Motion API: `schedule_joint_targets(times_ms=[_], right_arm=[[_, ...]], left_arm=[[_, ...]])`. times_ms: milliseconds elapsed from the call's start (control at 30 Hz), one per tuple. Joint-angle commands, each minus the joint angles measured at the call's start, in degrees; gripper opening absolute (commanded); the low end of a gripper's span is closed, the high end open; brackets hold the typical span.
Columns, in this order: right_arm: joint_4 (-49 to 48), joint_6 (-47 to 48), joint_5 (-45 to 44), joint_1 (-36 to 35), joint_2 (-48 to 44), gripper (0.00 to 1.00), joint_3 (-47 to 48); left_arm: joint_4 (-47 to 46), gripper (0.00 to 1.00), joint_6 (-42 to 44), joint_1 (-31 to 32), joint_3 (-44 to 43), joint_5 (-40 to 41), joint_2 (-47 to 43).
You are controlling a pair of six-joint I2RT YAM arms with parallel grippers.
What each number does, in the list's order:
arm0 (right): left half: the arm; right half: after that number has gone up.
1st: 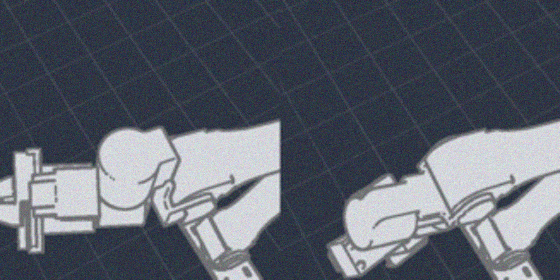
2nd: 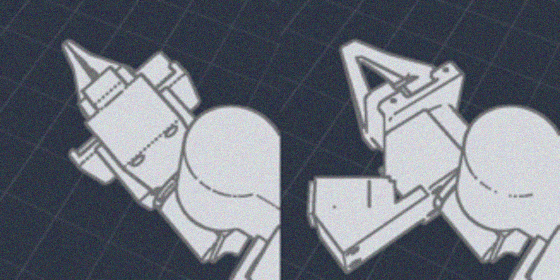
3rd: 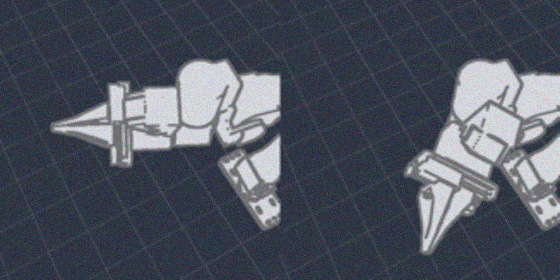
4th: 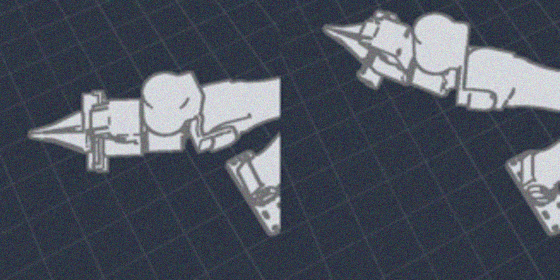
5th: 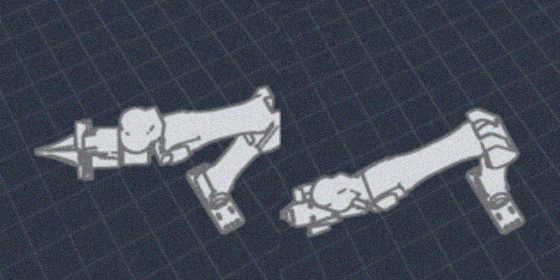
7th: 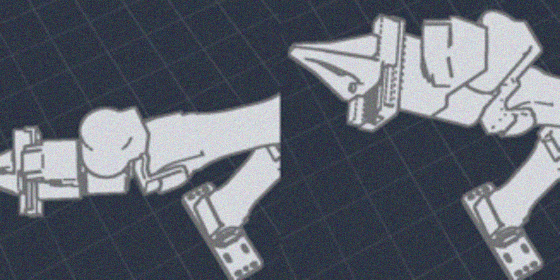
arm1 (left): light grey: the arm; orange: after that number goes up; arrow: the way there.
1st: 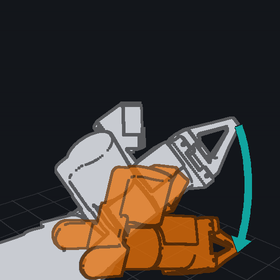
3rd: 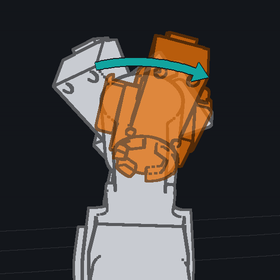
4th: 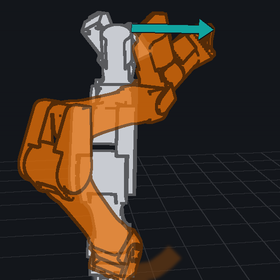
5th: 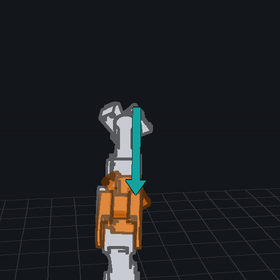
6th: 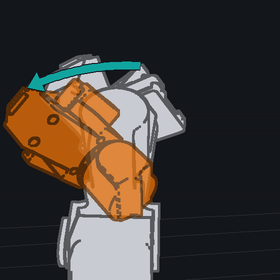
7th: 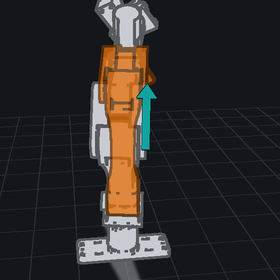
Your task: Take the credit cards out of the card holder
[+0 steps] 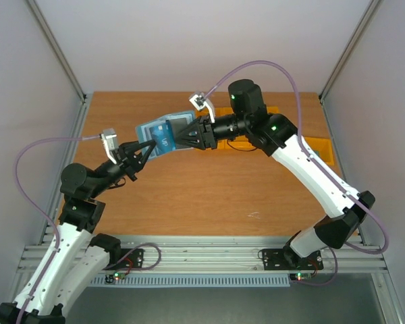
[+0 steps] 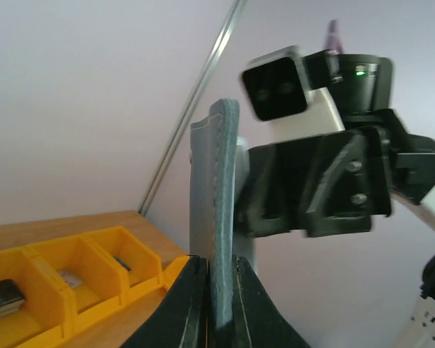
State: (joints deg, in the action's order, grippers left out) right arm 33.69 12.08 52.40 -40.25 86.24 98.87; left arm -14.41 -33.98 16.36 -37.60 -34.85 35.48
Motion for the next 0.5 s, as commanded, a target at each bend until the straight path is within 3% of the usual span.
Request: schedule_joint_targets(times_ms=[0,467], right_arm=[[-3.0,-1.9,-2.2,-0.4,0.3,0.29,0.2],[-2.2,-1.6,4.6,-1.2,4.5,0.23,1.5]], left_arm=[[-8.0,0.00,-2.9,-0.3,-2.6,-5.4,0.2],[-10.0,0.00,-4.0,-0.3,-2.8,-7.7,0.4]])
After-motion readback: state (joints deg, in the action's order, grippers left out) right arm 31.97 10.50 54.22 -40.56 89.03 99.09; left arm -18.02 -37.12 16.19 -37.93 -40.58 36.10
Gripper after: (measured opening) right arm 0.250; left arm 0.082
